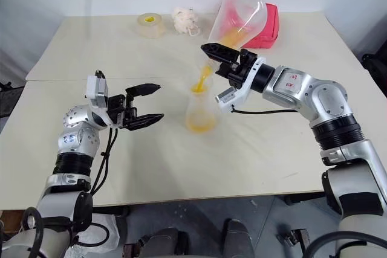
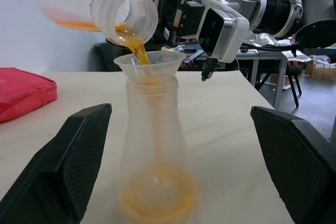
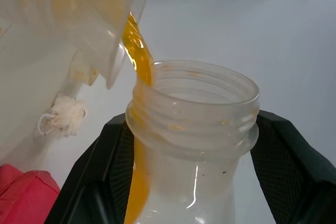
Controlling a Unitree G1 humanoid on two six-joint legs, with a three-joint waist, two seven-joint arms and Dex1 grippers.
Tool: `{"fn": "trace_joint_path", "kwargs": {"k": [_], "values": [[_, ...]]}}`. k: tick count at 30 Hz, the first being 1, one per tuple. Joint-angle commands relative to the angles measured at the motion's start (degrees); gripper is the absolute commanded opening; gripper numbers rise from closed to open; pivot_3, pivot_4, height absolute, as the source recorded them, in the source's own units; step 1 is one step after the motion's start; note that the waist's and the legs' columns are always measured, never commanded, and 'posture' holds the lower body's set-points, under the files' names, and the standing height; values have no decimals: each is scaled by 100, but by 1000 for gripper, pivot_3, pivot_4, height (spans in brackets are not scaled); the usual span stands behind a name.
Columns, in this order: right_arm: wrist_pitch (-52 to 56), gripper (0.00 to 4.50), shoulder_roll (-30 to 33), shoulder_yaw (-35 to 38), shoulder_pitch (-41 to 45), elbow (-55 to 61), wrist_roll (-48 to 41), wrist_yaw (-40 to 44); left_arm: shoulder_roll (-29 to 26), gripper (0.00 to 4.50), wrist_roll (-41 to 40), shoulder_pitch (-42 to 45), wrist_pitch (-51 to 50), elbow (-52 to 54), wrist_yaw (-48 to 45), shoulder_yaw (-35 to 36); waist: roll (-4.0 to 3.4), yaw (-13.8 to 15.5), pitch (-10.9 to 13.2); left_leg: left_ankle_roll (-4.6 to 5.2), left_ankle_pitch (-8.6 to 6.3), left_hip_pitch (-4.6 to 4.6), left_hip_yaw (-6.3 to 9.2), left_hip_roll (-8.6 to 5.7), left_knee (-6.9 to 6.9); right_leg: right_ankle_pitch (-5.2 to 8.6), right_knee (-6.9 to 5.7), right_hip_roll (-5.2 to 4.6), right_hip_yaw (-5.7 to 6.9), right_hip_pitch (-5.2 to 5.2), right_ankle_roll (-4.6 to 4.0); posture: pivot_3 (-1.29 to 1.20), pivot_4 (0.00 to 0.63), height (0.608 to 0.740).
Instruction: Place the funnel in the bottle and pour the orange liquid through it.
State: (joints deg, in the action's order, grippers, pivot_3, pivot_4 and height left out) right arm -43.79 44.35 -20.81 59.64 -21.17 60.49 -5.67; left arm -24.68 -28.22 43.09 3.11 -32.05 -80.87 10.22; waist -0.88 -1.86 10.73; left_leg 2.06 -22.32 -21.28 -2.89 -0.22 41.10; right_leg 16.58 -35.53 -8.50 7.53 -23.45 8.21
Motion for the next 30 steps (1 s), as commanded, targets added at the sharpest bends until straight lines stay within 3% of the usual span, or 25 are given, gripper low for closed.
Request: {"fn": "trace_joint_path", "kwargs": {"k": [1,30], "values": [[-55,2799,139,30,261,17,48,-209,-101,4500,-74,-21,-24,182,0,57,0,-1,0,0,0,0,0,0,0,0,0,0,-1,0,0,0,150,740],[-233,2799,342,-511,865,-445,779,-1092,-15,4500,-27,101,38,14,94,8,0,-6,0,0,0,-1,-1,1,-2,0,0,0,-2,-2,0,0,150,740]]}}
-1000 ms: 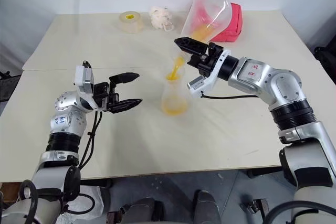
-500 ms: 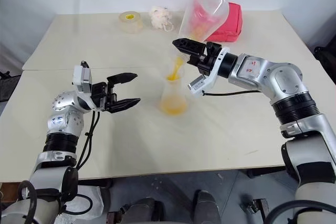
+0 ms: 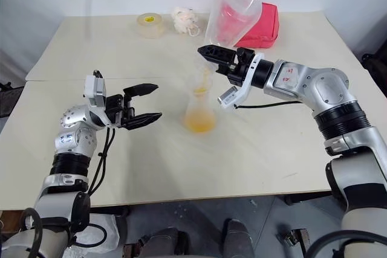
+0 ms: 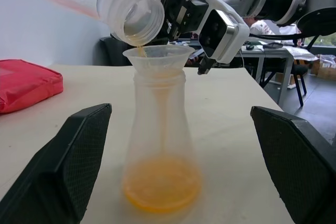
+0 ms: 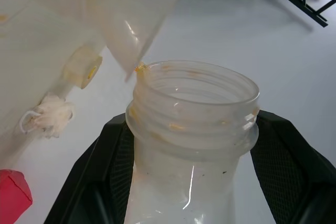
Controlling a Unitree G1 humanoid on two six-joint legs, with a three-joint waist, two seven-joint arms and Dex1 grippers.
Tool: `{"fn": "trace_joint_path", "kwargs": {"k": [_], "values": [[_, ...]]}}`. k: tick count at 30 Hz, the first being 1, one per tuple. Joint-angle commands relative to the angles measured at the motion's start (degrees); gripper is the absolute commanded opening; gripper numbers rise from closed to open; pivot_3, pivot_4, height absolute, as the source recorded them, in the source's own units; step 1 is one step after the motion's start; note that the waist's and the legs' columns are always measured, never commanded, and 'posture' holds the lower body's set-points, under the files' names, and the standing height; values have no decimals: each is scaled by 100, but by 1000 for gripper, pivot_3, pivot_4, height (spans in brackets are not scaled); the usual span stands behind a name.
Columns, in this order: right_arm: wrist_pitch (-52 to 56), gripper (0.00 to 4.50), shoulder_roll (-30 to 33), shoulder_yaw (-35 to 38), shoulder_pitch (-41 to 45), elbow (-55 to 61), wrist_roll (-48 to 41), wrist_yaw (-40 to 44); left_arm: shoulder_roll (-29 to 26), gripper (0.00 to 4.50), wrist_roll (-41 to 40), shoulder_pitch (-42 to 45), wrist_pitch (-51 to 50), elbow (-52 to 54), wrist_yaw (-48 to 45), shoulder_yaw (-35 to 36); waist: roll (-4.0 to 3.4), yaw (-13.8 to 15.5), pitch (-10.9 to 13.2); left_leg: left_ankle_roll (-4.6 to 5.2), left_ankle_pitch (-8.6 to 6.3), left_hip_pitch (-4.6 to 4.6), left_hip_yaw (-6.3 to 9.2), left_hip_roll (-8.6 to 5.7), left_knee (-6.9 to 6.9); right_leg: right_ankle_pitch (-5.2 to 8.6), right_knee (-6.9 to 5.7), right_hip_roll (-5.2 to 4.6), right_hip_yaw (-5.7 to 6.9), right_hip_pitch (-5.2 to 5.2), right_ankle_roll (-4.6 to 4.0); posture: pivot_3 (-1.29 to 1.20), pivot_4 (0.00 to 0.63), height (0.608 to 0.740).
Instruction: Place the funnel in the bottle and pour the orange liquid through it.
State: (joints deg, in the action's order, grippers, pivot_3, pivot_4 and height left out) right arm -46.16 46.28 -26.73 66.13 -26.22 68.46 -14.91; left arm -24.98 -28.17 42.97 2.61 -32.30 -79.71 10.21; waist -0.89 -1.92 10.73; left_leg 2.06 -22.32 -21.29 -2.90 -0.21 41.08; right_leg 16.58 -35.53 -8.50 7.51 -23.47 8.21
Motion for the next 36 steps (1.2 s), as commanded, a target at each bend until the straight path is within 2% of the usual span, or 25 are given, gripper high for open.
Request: {"fn": "trace_joint_path", "kwargs": {"k": [1,11,14,17,22,27,30,33,36], "values": [[2,2799,153,78,221,57,-12,-180,18,4500,-30,118,92,31,-23,9,0,0,0,0,0,0,0,0,0,0,0,0,0,0,0,0,150,740],[-10,2799,174,106,235,100,-63,-170,64,4500,-8,198,174,-124,-65,8,0,-2,0,0,0,0,-2,0,0,0,0,0,0,0,0,0,150,740],[-11,2799,96,240,121,150,-424,35,86,4500,44,246,264,-224,-40,-7,0,-2,0,0,0,0,-4,0,-1,0,0,0,0,0,0,0,150,740],[93,2799,-100,494,-108,137,-1298,500,107,4500,93,281,310,-276,-11,-22,0,-3,0,0,0,0,-4,0,0,0,0,0,2,0,0,0,150,740],[945,2799,-584,1174,-885,566,-3347,1831,115,4500,187,303,228,-266,96,-59,3,0,-1,1,0,0,-11,-1,2,0,-6,0,8,2,0,0,150,740],[3011,2799,-1181,2141,-1812,1489,-5319,2969,42,4500,263,325,66,-242,259,-103,3,21,-1,3,1,-1,0,-2,4,0,-8,-3,8,3,1,0,150,740],[4292,2799,-1444,2744,-2159,1967,-6174,3267,5,4500,272,347,-10,-236,289,-117,3,28,-1,3,1,-1,8,-2,6,0,-9,-2,8,3,0,0,150,740],[5685,2799,-1782,3629,-2437,2336,-7197,3147,-53,4500,278,386,-140,-233,323,-121,3,38,-1,3,2,-1,13,-2,7,0,-11,-2,9,3,0,0,150,740],[6387,2799,-1934,4336,-2585,2451,-7880,3001,-80,4500,297,476,-222,-291,427,-123,2,42,-1,3,2,-1,12,-8,6,0,-11,-3,7,3,0,0,150,740]]}}
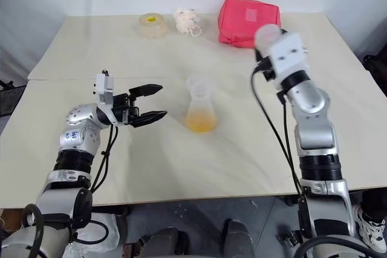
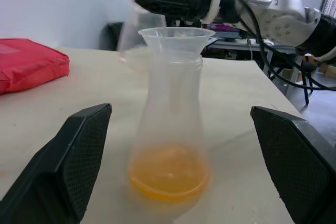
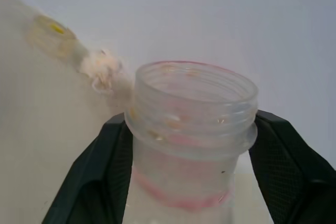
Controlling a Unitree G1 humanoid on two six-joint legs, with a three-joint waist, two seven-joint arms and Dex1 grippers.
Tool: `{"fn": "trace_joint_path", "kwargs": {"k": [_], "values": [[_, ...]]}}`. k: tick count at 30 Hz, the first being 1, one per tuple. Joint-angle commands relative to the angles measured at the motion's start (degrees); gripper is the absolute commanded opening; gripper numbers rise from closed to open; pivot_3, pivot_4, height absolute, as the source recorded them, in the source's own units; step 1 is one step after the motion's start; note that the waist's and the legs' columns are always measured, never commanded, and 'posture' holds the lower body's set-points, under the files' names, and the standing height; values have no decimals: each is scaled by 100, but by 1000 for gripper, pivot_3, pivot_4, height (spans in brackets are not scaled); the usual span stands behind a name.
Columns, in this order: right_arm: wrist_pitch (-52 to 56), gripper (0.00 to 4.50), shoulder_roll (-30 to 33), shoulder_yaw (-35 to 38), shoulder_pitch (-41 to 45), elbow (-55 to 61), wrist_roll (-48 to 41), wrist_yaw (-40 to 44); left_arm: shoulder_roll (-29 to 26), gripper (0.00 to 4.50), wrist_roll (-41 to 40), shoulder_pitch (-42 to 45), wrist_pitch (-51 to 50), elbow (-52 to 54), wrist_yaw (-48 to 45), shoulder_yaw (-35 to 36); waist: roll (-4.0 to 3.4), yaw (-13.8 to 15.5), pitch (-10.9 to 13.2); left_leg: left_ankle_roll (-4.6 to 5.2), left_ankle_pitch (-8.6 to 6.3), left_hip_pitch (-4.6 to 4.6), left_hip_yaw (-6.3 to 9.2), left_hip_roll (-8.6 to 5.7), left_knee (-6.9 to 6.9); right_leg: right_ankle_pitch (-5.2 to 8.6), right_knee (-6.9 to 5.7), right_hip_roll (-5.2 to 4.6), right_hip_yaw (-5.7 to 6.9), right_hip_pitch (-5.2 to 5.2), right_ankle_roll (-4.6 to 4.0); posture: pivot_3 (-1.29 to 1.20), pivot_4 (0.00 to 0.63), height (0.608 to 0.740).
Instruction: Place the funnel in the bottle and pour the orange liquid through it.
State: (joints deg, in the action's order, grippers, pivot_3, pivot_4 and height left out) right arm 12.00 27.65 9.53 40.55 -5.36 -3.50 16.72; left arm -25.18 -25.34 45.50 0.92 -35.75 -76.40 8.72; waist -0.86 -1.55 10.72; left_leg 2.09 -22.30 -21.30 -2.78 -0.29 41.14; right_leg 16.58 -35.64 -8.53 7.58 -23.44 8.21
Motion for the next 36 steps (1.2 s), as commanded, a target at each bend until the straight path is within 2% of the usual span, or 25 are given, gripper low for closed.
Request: {"fn": "trace_joint_path", "kwargs": {"k": [1,6,12,17,18,24,28,32,36], "values": [[673,2799,-67,872,-74,372,-817,-178,-59,4500,13,247,-54,36,99,25,0,3,0,0,0,0,2,-1,0,0,0,0,1,0,0,0,150,740],[839,2799,-55,1248,-370,409,-1131,-233,-8,4500,3,274,-5,15,193,40,0,-18,0,0,0,8,-8,-7,-7,0,0,2,0,-1,0,0,150,740],[656,2799,-46,1252,-719,479,-1145,-272,60,4500,-73,236,-243,250,327,12,0,-6,0,0,0,8,-17,-9,-5,0,1,1,-3,-3,0,0,150,740],[574,4418,-74,1232,-789,570,-1153,-336,18,4500,-5,270,-652,382,726,-13,0,-8,0,0,0,9,-16,-8,-5,0,1,1,-5,-2,0,0,150,740],[583,4482,-77,1232,-811,612,-1166,-338,-1,4500,4,265,-761,430,816,-16,0,-8,0,0,0,9,-16,-8,-5,0,1,1,-4,-2,0,0,150,740],[648,4482,-39,1248,-891,889,-1228,-352,-113,4500,85,167,-1284,745,1172,-86,0,-3,0,0,0,8,-13,-7,-5,0,1,1,-4,-2,0,0,150,740],[714,4482,15,1234,-835,1014,-1319,-276,-136,4500,87,66,-1250,857,1060,-121,0,-4,0,0,0,8,-13,-8,-5,0,0,1,-4,-2,0,0,150,740],[701,4482,78,1150,-689,1049,-1449,-54,-126,4500,105,59,-1198,819,1055,-102,0,-4,0,0,0,9,-14,-11,-4,0,1,1,-4,-1,0,0,150,740],[989,4482,286,1185,-403,1328,-2015,473,-208,4500,202,-45,-1001,840,958,-134,-1,-10,0,0,0,9,-16,-12,-5,0,1,1,-4,-3,0,0,150,740]]}}
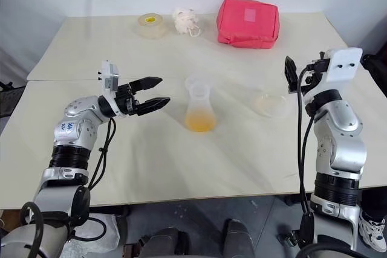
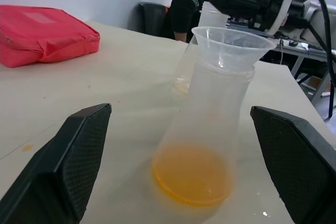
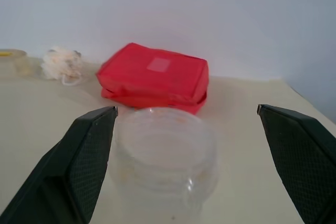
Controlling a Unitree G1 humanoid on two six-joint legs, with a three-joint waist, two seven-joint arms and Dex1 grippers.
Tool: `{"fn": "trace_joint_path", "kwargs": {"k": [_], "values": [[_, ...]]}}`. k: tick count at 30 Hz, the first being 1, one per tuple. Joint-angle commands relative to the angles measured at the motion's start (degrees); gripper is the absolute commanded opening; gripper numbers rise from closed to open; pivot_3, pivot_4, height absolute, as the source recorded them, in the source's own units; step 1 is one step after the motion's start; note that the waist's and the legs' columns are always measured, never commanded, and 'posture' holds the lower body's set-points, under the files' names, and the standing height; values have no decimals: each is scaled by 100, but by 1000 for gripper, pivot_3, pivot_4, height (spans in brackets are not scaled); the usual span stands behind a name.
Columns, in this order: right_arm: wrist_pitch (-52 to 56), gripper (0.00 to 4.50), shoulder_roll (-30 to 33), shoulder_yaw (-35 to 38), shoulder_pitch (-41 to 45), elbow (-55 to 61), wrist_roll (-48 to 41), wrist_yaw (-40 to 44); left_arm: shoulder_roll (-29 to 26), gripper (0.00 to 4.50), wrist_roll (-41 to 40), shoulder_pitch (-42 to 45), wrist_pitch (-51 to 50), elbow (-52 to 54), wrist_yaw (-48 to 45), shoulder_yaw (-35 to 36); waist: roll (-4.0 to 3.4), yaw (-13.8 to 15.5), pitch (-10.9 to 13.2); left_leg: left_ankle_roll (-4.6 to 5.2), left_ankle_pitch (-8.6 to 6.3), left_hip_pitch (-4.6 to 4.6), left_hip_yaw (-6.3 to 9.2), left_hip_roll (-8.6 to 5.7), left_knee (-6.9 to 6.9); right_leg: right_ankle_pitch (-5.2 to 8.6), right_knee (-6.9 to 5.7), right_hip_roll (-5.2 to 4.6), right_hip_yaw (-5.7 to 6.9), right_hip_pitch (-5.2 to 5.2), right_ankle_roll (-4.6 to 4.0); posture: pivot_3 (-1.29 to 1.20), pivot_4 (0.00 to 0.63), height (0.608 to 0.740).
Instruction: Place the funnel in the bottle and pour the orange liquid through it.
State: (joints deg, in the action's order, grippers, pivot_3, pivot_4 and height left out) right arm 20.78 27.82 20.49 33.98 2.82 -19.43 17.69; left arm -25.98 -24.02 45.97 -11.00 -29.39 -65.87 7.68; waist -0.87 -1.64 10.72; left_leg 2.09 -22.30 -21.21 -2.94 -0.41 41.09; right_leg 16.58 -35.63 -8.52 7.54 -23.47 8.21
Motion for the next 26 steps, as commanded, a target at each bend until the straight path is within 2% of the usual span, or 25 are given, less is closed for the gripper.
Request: {"fn": "trace_joint_path", "kwargs": {"k": [1,5,11,14,17,26], "values": [[230,4482,422,84,225,652,-639,681,-185,4500,55,-140,208,234,-194,-30,0,2,0,0,0,1,0,0,0,0,0,0,1,0,0,0,150,740],[509,4482,1086,171,-203,1081,-1278,1813,-401,4500,-25,-295,369,257,-558,4,1,25,0,0,0,-2,6,-2,0,0,0,0,5,2,0,0,150,740],[401,4482,2218,494,-1771,1455,-1865,3940,-842,4500,8,-573,463,207,-1164,-69,6,152,0,2,-1,-2,-19,-10,5,0,11,-2,4,10,0,0,150,740],[-126,4482,2613,438,-2696,1374,-1495,4813,-1006,4500,97,-752,651,92,-1402,-118,10,181,0,2,-1,1,-55,-7,11,0,13,-2,2,12,0,0,150,740],[-710,4482,2697,267,-2997,995,-1108,5138,-985,4500,63,-812,804,-62,-1468,-67,13,190,1,3,-1,1,-70,-6,16,0,19,-2,0,13,1,0,150,740],[-1092,4482,2431,43,-2920,237,-1073,5320,-1060,4500,-59,-1059,1025,78,-1693,53,16,176,2,3,-2,3,-73,4,19,0,19,-2,5,12,0,0,150,740]]}}
